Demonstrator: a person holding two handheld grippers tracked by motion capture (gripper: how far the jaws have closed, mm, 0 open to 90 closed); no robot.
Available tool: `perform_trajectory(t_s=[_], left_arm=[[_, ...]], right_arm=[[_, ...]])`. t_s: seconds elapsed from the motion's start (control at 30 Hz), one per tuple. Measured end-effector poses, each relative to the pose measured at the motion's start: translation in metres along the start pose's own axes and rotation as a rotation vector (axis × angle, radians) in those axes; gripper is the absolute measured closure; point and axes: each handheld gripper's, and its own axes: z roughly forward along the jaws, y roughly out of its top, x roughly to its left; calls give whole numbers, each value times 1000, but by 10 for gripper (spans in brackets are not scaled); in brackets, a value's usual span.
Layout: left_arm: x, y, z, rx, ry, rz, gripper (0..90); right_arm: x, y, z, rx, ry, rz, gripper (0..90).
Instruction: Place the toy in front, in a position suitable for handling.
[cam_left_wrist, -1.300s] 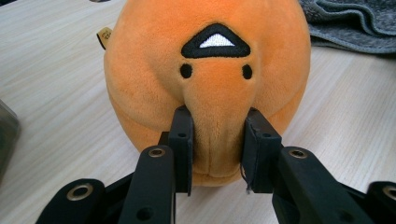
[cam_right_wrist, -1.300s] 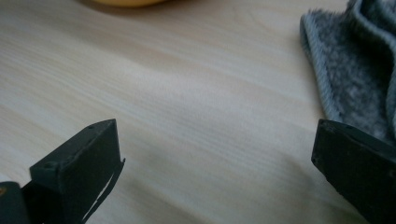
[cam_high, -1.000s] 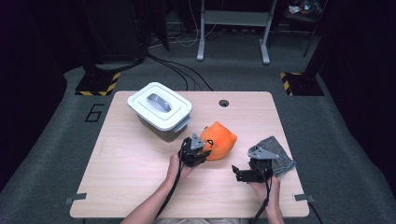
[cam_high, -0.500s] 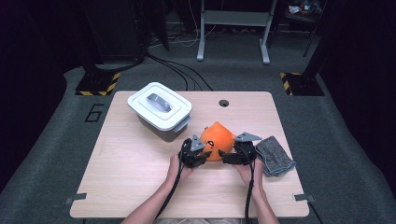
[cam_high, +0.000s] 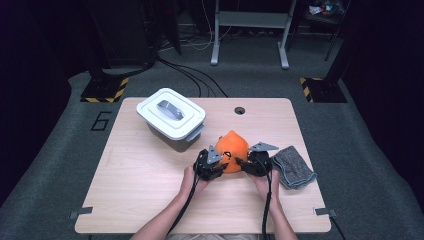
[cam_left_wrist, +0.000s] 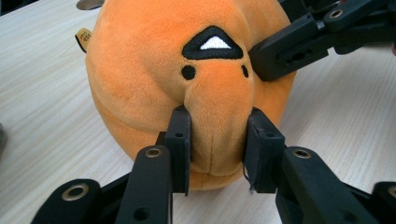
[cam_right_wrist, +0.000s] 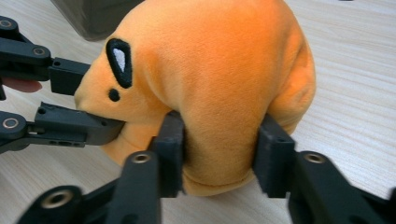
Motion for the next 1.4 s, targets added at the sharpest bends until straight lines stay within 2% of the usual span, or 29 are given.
perform_trajectory(t_s=[0.17, 0.33, 0.37, 0.47, 0.57, 0.6, 0.63, 0.67, 0.7, 0.77, 0.8, 0.87, 0.93, 1.13, 1.2, 1.4], left_arm=[[2, 1, -3, -10, 1, 0, 541], [11, 4, -21, -45, 3, -10, 480], [13, 4, -23, -49, 13, -23, 453], [23, 5, -27, -45, 7, -44, 404], [33, 5, -21, -24, -49, -73, 353], [34, 4, -18, -10, -81, -89, 327], [36, 4, -13, 11, -109, -80, 317], [36, 4, -7, 34, -112, -83, 312], [36, 3, -4, 30, -131, -102, 308], [36, 2, -1, 15, -130, -98, 391], [35, 3, -1, 5, -133, -105, 461], [34, 5, -2, 12, -115, -75, 581], [30, 7, -4, 7, -87, -53, 654], [19, 14, -23, -31, -55, -40, 682], [13, 18, -33, -38, -44, -33, 680], [1, 18, -45, -45, -21, -34, 683]], right_arm=[[-2, -1, -2, -23, 10, 0, 686], [-11, 0, -9, -48, 73, 25, 701], [-13, 0, -10, -52, 80, 23, 701], [-15, 1, -13, -59, 97, 13, 702], [-17, 2, -14, -51, 104, 4, 702], [-17, 2, -13, -47, 108, 2, 702], [-18, 2, -13, -46, 104, -3, 701], [-18, 2, -12, -44, 103, -6, 701], [-18, 2, -12, -36, 102, -10, 700], [-17, 1, -11, -32, 91, -16, 699], [-18, 1, -11, -35, 91, -20, 698], [-17, 2, -12, -36, 83, -15, 698], [-15, 5, -13, -47, 75, -32, 698], [-8, 14, -24, -69, 67, -71, 692], [-6, 19, -30, -76, 78, -81, 688], [-1, 28, -40, -52, 82, -133, 677]])
